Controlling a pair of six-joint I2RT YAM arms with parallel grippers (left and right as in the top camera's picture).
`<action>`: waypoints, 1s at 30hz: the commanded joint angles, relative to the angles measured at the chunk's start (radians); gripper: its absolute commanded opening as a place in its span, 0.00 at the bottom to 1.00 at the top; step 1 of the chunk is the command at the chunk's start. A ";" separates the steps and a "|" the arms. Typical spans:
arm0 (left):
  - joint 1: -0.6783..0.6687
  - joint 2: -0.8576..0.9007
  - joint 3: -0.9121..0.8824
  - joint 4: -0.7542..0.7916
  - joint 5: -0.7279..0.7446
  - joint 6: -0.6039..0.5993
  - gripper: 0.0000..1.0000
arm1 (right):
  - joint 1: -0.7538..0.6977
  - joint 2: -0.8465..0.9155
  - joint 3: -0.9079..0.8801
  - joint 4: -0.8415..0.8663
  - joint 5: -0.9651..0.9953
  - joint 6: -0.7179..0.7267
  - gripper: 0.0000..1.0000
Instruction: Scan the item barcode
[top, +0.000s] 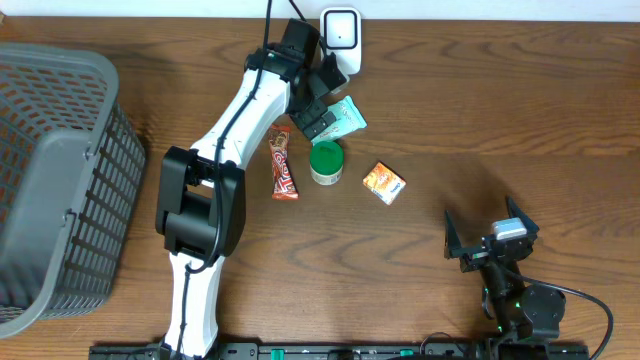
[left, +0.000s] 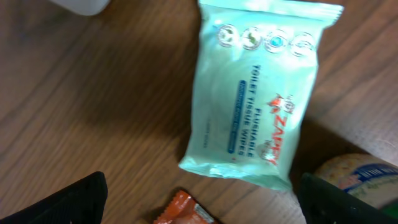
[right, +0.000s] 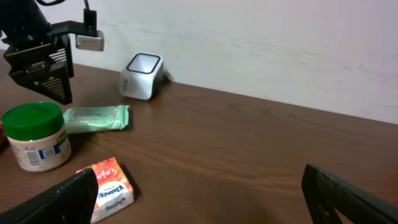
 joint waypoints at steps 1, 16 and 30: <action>-0.023 -0.021 0.015 -0.006 0.030 0.040 0.98 | 0.010 -0.002 -0.001 -0.005 0.000 -0.003 0.99; -0.028 0.072 0.015 -0.020 0.185 0.016 0.98 | 0.010 -0.002 -0.001 -0.005 0.000 -0.003 0.99; -0.001 0.165 0.015 0.025 0.203 0.013 0.98 | 0.010 -0.002 -0.001 -0.005 0.000 -0.003 0.99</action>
